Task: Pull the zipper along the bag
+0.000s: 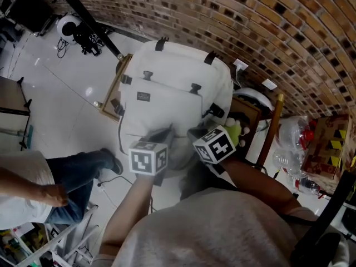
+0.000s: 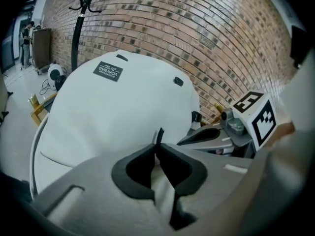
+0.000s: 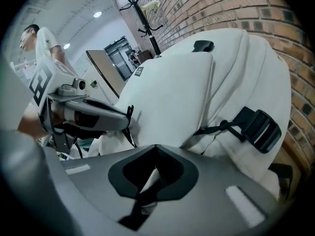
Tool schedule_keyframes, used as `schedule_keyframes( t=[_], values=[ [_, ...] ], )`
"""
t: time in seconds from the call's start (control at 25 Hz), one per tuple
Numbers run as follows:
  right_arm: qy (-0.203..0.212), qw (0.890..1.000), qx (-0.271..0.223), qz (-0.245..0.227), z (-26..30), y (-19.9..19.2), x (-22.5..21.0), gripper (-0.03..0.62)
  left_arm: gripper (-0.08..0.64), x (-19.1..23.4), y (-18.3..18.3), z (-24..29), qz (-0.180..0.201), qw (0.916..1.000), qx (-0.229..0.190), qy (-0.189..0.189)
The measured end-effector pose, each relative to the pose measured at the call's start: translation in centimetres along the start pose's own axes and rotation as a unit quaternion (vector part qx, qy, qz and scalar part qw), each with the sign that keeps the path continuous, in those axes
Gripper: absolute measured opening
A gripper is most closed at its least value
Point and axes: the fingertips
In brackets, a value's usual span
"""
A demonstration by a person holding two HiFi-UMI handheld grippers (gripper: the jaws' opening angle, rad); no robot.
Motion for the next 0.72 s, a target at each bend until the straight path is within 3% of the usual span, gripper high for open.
schedule_keyframes(
  t=[0.72],
  values=[
    [-0.011, 1.0, 0.002, 0.001, 0.1, -0.1, -0.2, -0.002, 0.035, 5.5, -0.9, -3.7, -0.048, 0.9978, -0.03, 0.036]
  ],
)
Point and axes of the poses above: the fingertips, and each gripper's own axes: z forward along the fingers, x to its left, y out of its top, and after that the axes turned 15 degrees about x, right-handed
